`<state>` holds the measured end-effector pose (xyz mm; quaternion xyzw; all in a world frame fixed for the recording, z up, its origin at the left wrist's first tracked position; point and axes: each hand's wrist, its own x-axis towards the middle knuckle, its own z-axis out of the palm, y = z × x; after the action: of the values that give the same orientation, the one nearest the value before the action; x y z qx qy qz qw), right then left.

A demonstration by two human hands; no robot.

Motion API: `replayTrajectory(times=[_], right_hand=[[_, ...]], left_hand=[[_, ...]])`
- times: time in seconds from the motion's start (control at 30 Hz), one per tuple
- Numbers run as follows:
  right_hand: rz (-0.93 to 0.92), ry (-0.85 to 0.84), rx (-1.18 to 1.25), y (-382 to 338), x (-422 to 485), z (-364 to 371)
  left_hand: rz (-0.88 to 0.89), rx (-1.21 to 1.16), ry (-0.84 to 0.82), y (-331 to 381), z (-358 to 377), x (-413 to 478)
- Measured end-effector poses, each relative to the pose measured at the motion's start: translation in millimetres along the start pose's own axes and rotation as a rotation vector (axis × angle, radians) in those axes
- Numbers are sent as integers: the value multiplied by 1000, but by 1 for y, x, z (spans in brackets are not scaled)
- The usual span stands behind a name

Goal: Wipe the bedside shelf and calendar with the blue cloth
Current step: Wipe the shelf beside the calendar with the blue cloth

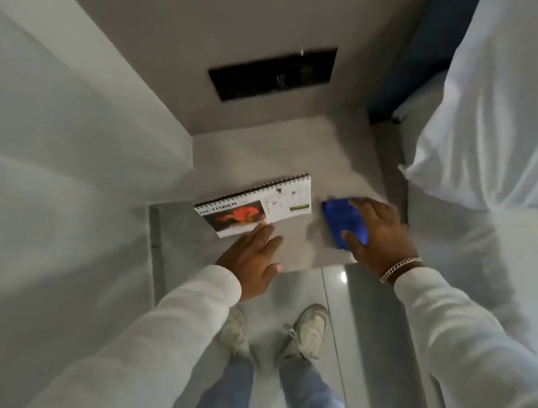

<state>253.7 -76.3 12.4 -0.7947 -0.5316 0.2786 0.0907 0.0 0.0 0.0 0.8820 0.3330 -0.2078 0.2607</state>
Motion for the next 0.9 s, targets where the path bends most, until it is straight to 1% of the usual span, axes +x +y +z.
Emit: replayTrajectory(times=[0.03, 0.13, 0.3, 0.43, 0.57, 0.7, 0.8, 0.9], right_hand=[[15, -14, -25, 7, 3, 16], [60, 34, -84, 28, 13, 66], [107, 203, -118, 51, 33, 126], [128, 329, -153, 55, 44, 156], [203, 483, -176, 49, 50, 177], [313, 600, -205, 31, 54, 191], [370, 661, -218, 24, 49, 194], [379, 593, -253, 18, 42, 190]], left_hand=[[-3, -10, -26, -2, 16, 10], [9, -11, -9, -16, 63, 35], [210, 73, 186, -47, 120, 62], [354, 215, 250, -73, 141, 79], [385, 318, 313, -80, 154, 82], [373, 347, 289, -83, 155, 83], [363, 315, 230, -78, 146, 79], [383, 209, 154, -73, 128, 71]])
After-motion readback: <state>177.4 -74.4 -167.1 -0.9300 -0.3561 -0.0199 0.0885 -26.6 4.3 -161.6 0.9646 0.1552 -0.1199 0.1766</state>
